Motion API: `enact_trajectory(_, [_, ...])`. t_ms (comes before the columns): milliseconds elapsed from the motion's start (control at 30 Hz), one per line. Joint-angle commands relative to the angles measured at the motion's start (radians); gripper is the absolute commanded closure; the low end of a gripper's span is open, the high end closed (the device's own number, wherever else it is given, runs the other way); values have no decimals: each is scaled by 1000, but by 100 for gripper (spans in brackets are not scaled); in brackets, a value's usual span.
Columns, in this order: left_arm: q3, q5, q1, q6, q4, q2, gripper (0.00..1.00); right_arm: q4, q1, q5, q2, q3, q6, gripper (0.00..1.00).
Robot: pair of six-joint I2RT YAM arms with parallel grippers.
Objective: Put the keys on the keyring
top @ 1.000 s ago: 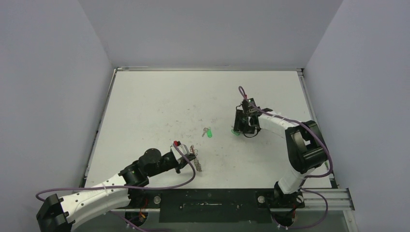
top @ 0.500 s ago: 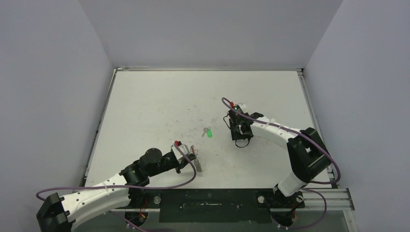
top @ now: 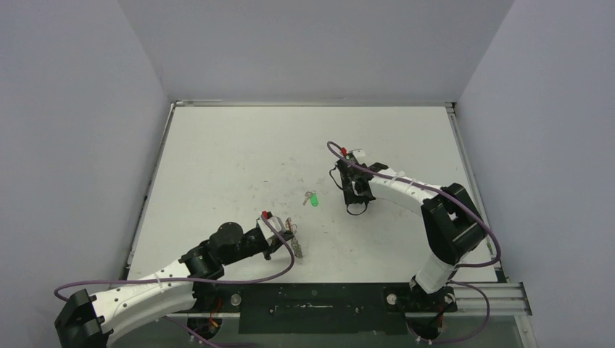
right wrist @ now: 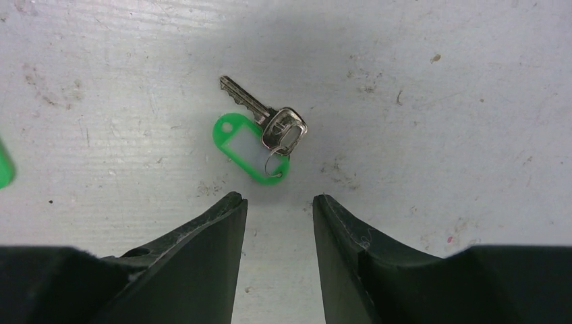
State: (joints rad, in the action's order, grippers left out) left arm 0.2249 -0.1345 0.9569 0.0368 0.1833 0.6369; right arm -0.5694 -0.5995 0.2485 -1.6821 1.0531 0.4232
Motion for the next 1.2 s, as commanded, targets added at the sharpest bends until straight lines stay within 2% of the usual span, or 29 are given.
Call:
enact_trajectory(0, [11, 6, 6, 0, 45, -3, 100, 28, -5, 43, -35, 46, 6, 59])
enact_trajectory(367, [7, 10, 6, -2, 44, -2, 100, 51, -2, 63, -79, 64, 3, 67])
enact_trajectory(800, [4, 8, 6, -2, 45, 0, 100, 75, 4, 41, -66, 58, 14, 64])
enact_trajectory(1167, [1, 5, 6, -5, 51, 8, 100, 104, 14, 48, -25, 28, 20, 69])
